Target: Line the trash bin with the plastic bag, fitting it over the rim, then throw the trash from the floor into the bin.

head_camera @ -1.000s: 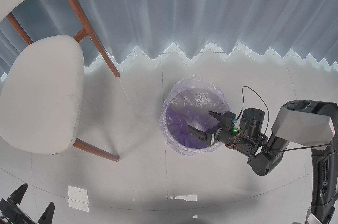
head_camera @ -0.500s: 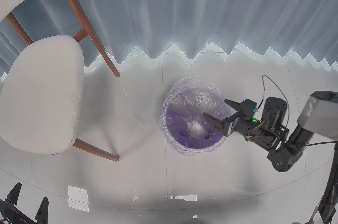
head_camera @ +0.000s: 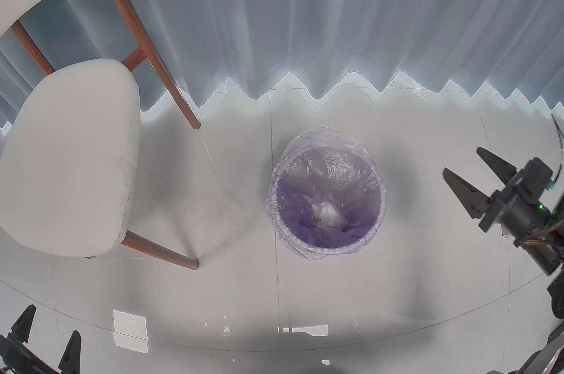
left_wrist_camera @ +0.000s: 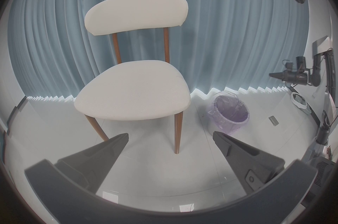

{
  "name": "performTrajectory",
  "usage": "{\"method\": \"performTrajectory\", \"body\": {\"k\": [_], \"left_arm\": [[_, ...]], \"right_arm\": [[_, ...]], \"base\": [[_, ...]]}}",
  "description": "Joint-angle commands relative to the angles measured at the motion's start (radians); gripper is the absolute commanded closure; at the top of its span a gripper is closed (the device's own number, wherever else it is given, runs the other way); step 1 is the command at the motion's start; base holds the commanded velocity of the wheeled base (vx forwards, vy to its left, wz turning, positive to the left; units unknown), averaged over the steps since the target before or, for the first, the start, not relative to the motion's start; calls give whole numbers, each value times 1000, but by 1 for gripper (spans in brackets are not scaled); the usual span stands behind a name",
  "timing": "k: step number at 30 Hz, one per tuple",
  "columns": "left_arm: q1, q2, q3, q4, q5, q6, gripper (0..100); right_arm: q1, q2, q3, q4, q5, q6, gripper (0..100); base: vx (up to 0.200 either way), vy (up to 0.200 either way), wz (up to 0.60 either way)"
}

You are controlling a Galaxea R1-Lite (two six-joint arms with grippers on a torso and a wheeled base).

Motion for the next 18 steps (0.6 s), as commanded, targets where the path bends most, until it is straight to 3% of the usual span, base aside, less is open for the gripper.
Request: {"method": "performTrajectory", "body": {"k": [1,3,4,6,7,9,11,14,16,18], "left_arm": [[-5,-16,18,1,-2,3,0],[-5,-16,18,1,-2,3,0],[-5,-16,18,1,-2,3,0],[-5,-16,18,1,-2,3,0],[-5,-16,18,1,-2,3,0],[-5,-16,18,1,-2,1,0],[-5,-16,18,1,-2,1,0],[-5,-16,18,1,-1,1,0],[-5,-16,18,1,-1,1,0],[-5,-16,18,1,-1,1,0]], "right_arm": [[-117,-704,211,347,-47,13,0],[-117,-803,214,461,-50,5,0],[-118,-926,208,603,-50,-3,0],[-118,-926,208,603,-50,-3,0],[-118,-1124,197,852,-51,-23,0],[-118,-1354,169,1137,-51,-55,0],[-135,-1460,160,1301,-51,-75,0],[-147,-1458,211,1303,-128,-66,0],[-146,-1460,201,1309,-237,0,0],[-146,-1460,197,1326,-283,49,0]], "base": [[0,0,0],[0,0,0],[0,0,0],[0,0,0],[0,0,0],[0,0,0],[0,0,0],[0,0,0],[0,0,0],[0,0,0]]}}
